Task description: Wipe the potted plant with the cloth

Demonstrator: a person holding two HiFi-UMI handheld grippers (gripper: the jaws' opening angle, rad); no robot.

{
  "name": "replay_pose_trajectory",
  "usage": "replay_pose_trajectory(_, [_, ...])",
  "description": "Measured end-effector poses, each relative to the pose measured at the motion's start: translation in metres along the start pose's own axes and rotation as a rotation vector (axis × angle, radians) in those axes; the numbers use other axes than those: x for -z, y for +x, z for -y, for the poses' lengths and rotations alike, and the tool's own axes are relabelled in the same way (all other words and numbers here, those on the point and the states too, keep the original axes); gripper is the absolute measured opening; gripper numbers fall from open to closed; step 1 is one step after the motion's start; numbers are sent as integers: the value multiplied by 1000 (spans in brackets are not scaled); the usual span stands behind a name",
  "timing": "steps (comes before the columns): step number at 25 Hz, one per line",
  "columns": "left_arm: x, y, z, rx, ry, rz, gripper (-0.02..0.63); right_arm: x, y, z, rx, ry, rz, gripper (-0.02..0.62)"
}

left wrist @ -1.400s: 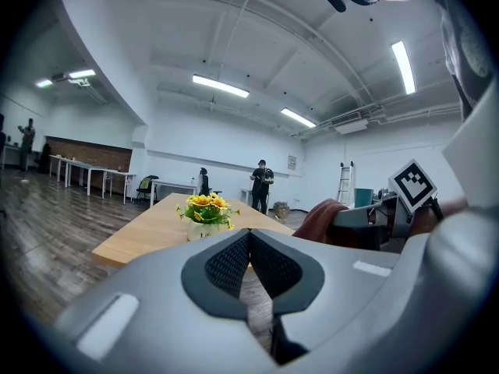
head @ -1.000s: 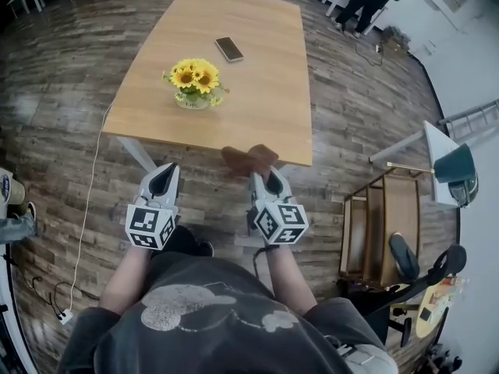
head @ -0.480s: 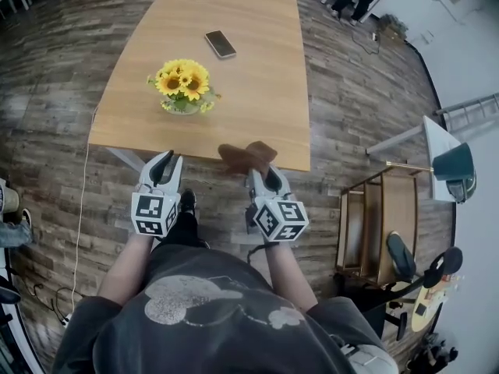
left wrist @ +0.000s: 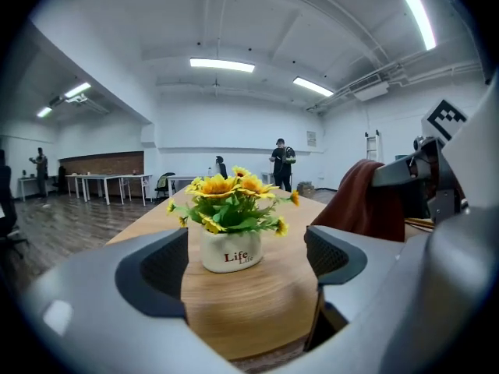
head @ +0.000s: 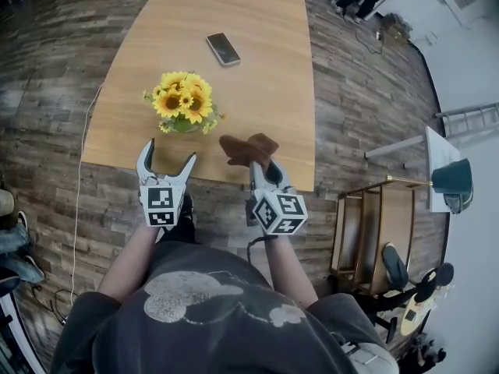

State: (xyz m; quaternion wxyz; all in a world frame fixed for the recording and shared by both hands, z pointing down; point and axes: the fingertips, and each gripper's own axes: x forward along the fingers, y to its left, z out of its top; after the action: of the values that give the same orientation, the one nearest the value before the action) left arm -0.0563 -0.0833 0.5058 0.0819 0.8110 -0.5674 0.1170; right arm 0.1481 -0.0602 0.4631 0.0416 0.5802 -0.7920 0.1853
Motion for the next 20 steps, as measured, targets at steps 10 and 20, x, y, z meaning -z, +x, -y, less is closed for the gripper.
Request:
replay_pose_trajectory(10, [43, 68, -28, -53, 59, -148, 600, -3, 39, 20, 70, -3, -56, 49])
replay_pose_trajectory(20, [52, 104, -16, 3, 62, -176, 629, -9, 78, 44, 143, -3, -86, 48])
